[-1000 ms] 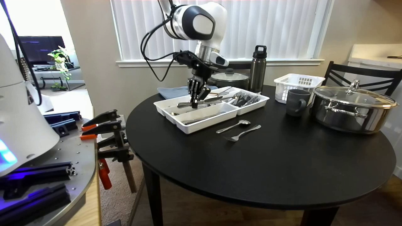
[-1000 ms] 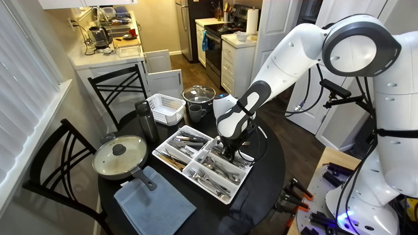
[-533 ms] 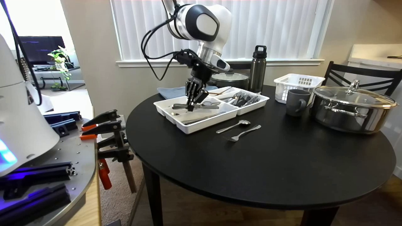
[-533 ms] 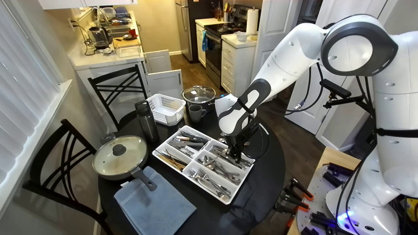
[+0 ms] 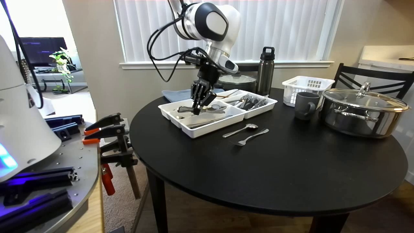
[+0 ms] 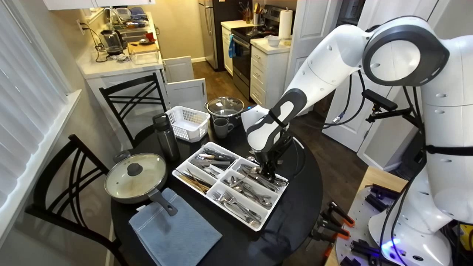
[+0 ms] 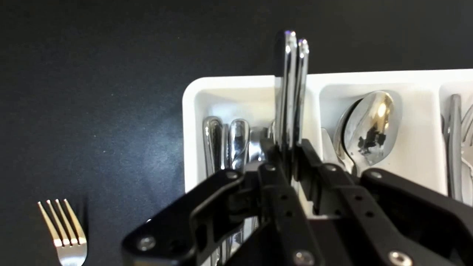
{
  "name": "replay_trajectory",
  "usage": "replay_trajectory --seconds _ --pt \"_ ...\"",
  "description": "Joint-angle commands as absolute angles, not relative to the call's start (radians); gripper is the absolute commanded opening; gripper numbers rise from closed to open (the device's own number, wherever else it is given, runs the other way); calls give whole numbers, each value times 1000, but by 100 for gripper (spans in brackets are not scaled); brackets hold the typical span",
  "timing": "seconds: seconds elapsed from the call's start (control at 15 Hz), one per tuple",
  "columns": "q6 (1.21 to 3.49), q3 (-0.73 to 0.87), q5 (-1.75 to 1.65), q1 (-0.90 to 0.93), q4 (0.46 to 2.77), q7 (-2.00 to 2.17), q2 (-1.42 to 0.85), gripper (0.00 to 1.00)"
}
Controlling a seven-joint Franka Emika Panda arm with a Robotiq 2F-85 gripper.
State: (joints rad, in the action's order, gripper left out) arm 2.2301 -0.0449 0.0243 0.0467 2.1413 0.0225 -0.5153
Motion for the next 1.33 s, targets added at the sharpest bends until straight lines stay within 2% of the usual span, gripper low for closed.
replay_trajectory --seconds 0.0,0.07,0.13,0.27,0.67,0.73,0.8,0.93,1.27 --pt "2189 -19 -35 56 2104 18 -539 43" --pt "2183 -14 -48 57 2094 17 -550 5" --pt "2182 -14 -53 53 2086 8 -559 7" --pt "2172 -14 -59 50 2068 0 -576 0" --pt "2156 -16 -75 56 2024 0 -628 0" --pt "2159 -16 -74 56 2020 2 -634 3" --pt "2163 -16 -73 57 2017 2 -639 27" --pt "2179 -16 -73 58 2015 2 -645 30" --pt "2214 -17 -70 59 1996 5 -680 60"
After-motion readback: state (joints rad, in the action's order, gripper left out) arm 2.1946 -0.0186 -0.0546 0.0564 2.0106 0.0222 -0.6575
